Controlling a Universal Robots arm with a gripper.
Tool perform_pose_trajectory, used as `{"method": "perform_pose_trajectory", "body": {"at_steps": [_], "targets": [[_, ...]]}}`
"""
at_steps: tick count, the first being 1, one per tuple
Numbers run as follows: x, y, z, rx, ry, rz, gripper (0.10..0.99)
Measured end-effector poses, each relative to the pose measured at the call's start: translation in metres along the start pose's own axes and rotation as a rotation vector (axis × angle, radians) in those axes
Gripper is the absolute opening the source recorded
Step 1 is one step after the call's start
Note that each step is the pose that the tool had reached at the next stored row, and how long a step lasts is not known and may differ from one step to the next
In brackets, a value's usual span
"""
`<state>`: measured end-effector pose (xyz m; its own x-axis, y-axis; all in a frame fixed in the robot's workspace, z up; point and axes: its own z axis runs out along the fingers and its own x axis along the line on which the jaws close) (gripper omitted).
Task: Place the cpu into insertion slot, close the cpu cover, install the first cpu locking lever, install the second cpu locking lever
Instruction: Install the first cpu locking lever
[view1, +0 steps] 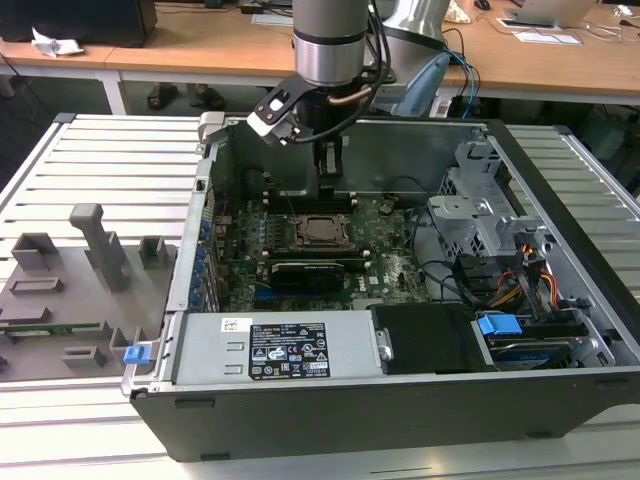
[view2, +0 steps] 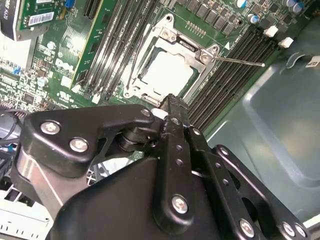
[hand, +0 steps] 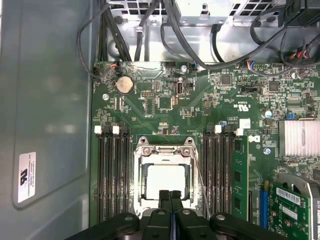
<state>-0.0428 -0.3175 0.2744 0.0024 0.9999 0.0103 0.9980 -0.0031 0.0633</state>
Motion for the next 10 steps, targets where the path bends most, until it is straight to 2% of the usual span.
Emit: {"method": "perform_pose_trajectory", "body": {"at_steps": [2, 5, 6, 8, 10], "targets": [[0.0000, 0.0002, -0.0034, 0.000, -0.0001, 0.002, 0.106], [0.0000, 0.0003, -0.0047, 0.010, 0.0003, 0.002, 0.106], [-0.0003, 0.0004, -0.0048, 0.015, 0.0038, 0.002, 0.106], [-0.0003, 0.0004, -0.0045, 0.017, 0.0044, -0.004, 0.106], [-0.0003, 0.0003, -0.0042, 0.019, 0.0085, -0.079, 0.106]]}}
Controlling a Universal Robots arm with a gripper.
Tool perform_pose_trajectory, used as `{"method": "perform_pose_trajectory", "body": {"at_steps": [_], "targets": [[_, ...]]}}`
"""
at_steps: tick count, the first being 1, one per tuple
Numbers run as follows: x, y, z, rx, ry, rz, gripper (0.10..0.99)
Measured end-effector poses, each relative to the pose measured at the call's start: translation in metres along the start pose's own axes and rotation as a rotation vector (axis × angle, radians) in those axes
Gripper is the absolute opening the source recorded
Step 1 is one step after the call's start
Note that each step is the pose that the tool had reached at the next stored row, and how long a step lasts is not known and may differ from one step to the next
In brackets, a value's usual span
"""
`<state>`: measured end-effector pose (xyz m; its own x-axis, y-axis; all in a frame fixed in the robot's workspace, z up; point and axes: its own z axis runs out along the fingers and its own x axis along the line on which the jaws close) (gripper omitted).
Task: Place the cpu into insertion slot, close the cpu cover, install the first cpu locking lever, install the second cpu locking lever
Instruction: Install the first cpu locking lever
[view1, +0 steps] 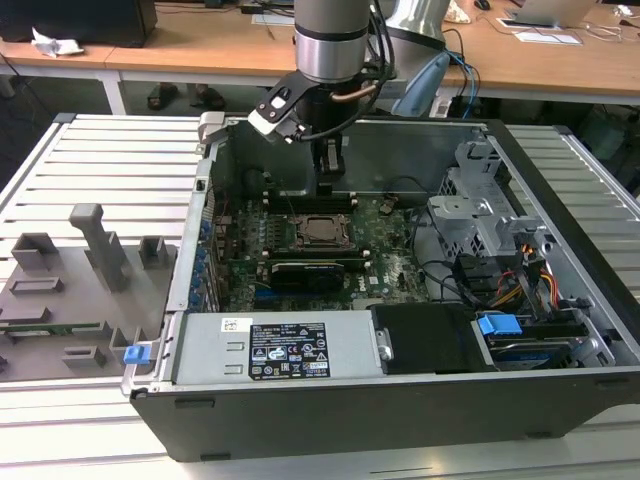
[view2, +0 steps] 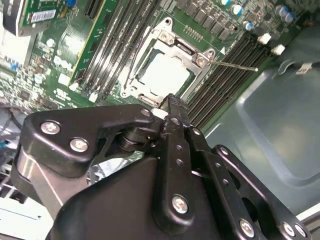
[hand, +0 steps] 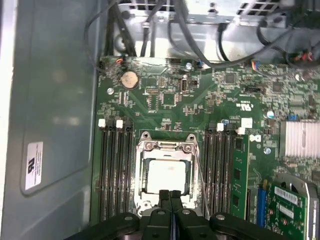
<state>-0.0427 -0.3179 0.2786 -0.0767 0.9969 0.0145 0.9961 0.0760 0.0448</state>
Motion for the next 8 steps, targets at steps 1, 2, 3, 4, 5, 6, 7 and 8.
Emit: {"method": "perform_pose_trajectory", "body": {"at_steps": [1, 2, 3, 4, 5, 6, 7, 8], "targets": [[0.0000, 0.0000, 0.0000, 0.000, 0.0007, -0.016, 0.106], [0.0000, 0.0000, 0.0000, 0.000, 0.0015, -0.033, 0.106], [0.0000, 0.0000, 0.0000, 0.001, 0.0023, -0.051, 0.106], [0.0000, 0.0000, 0.0000, 0.001, 0.0029, -0.063, 0.106], [0.0000, 0.0000, 0.0000, 0.001, 0.0035, -0.077, 0.106], [0.0000, 0.0000, 0.0000, 0.001, 0.0039, -0.087, 0.106], [0.0000, 0.0000, 0.0000, 0.001, 0.0046, -0.103, 0.106], [0.0000, 0.0000, 0.0000, 0.002, 0.0055, -0.122, 0.106]]}}
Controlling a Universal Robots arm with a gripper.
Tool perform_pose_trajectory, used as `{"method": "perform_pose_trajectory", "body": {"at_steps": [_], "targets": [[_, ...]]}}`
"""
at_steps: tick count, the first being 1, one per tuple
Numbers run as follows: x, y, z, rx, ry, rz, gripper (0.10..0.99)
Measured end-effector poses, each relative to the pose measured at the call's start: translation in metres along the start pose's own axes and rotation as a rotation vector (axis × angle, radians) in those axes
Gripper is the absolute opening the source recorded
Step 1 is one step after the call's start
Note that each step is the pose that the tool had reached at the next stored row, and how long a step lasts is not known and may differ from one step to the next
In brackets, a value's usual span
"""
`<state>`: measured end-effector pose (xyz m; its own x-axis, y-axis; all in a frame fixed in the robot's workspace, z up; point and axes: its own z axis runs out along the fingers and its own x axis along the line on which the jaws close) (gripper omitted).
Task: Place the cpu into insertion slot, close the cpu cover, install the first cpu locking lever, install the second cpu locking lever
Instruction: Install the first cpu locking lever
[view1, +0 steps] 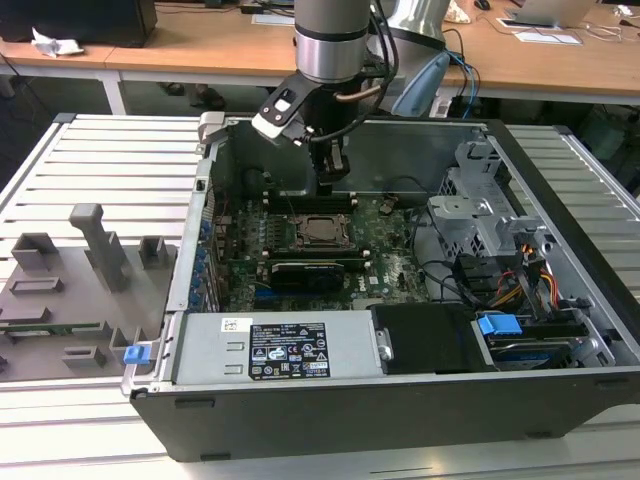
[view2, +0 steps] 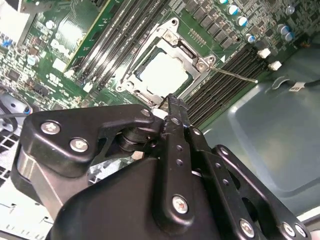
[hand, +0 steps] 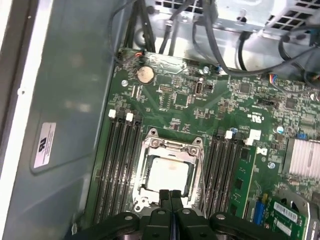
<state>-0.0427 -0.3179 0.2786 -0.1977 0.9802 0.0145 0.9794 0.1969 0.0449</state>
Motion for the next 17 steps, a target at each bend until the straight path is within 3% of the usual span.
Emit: {"method": "perform_pose_trajectory", "body": {"at_steps": [5, 17], "targets": [[0.0000, 0.0000, 0.0000, 0.001, 0.0033, -0.073, 0.106], [0.0000, 0.0000, 0.0000, 0.002, 0.0075, -0.168, 0.106]]}}
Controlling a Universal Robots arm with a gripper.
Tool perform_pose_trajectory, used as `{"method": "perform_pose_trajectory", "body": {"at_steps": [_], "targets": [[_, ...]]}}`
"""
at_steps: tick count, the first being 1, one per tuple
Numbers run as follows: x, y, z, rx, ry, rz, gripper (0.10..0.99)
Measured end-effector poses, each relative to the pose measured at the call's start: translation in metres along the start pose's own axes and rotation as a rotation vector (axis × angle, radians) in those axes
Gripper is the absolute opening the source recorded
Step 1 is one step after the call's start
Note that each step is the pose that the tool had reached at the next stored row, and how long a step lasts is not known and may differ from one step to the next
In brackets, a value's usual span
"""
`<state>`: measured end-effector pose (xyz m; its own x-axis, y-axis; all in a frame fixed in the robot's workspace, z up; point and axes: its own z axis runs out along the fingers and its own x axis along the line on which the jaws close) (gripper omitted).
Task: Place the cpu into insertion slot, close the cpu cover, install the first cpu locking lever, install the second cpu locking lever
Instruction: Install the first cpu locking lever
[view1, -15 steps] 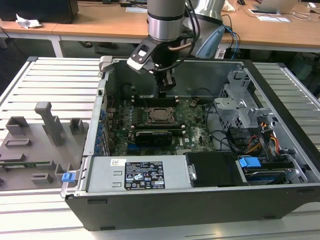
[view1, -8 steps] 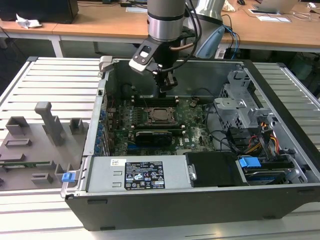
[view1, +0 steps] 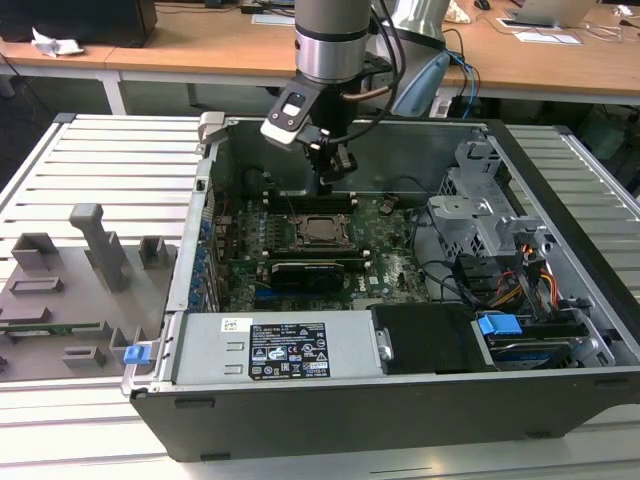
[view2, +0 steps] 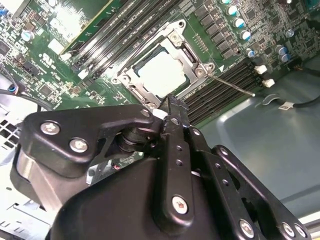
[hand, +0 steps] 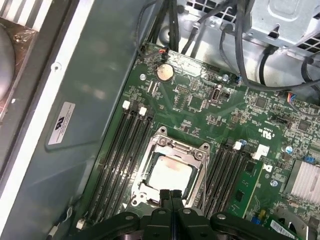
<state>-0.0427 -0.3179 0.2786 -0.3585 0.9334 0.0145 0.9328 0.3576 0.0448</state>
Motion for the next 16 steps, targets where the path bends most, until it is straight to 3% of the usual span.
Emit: {"method": "perform_pose_trajectory", "body": {"at_steps": [9, 16], "targets": [[0.0000, 0.0000, 0.0000, 0.000, 0.0015, -0.033, 0.106], [0.0000, 0.0000, 0.0000, 0.002, 0.0054, -0.120, 0.106]]}}
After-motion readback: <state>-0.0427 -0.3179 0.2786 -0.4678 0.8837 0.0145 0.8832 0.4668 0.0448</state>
